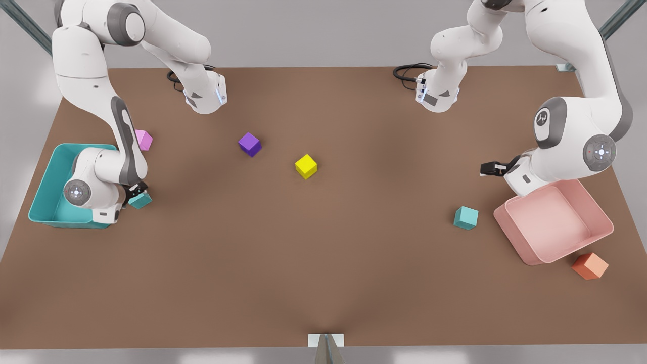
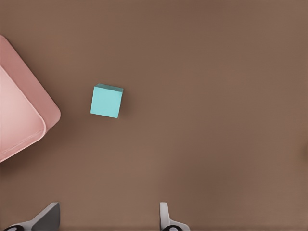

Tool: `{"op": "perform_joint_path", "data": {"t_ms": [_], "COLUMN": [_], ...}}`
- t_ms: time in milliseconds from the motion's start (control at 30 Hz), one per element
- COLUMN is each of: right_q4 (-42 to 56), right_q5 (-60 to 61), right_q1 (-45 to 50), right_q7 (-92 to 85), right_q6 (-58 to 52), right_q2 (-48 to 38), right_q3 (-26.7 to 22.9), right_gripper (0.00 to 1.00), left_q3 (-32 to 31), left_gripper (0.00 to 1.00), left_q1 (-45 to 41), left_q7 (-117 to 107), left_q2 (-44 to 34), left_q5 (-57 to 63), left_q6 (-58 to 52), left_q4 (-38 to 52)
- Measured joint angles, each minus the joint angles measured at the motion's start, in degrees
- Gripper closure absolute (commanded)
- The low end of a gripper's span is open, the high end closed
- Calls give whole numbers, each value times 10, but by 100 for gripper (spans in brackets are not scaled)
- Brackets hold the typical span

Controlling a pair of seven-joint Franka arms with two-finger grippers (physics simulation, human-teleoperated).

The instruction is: Stack the two blue cubes on top of each other

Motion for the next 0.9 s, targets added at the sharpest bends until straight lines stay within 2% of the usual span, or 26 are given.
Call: {"op": "perform_joint_path", "data": {"t_ms": [333,900], "right_q4": [-2,-25], "right_q5": [0,7], "right_q1": [-18,-37], "right_q7": [-41,-64], "right_q6": [39,44], "right_q2": [30,33], "right_q3": [0,0], "right_gripper": [0,0], "left_q3": [0,0], "left_gripper": [0,0], "left_q1": [0,0], "left_q7": [1,1], "left_q2": [1,10], "left_q5": [0,-1], "left_q6": [0,1], "left_q4": [-2,-3]}}
